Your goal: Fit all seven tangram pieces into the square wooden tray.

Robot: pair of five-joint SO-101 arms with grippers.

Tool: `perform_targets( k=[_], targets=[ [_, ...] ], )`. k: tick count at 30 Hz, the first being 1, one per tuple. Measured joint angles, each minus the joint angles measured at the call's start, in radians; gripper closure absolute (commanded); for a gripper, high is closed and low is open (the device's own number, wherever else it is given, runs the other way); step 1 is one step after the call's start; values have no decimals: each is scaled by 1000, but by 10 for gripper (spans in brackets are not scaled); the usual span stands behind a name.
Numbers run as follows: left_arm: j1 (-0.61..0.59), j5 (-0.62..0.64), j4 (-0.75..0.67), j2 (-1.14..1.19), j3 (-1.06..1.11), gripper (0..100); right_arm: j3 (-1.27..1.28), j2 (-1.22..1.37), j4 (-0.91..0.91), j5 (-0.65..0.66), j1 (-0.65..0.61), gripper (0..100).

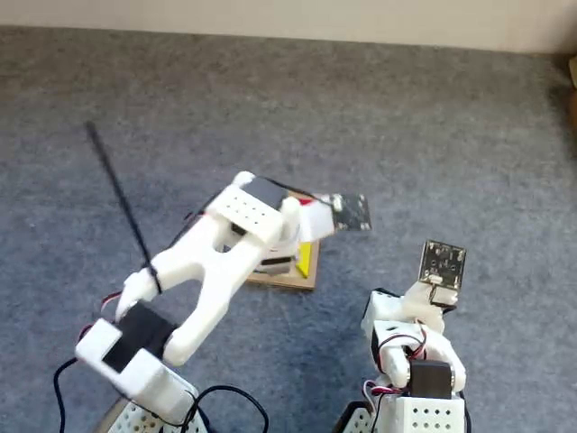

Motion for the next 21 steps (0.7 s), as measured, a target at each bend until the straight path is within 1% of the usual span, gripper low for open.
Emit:
perform_targets(
  k=[3,6,10,14,21],
  targets=[
    [31,-3,0,21,0,797,0,0,0,0,0,993],
    [41,15,-6,21,0,764,0,0,0,0,0,993],
    [37,32,-44,21,-2,759,0,0,0,0,0,993],
    [38,37,-46,21,-41,761,0,0,0,0,0,993],
    [12,38,25,21,-100,762,0,0,0,0,0,993]
  ],
)
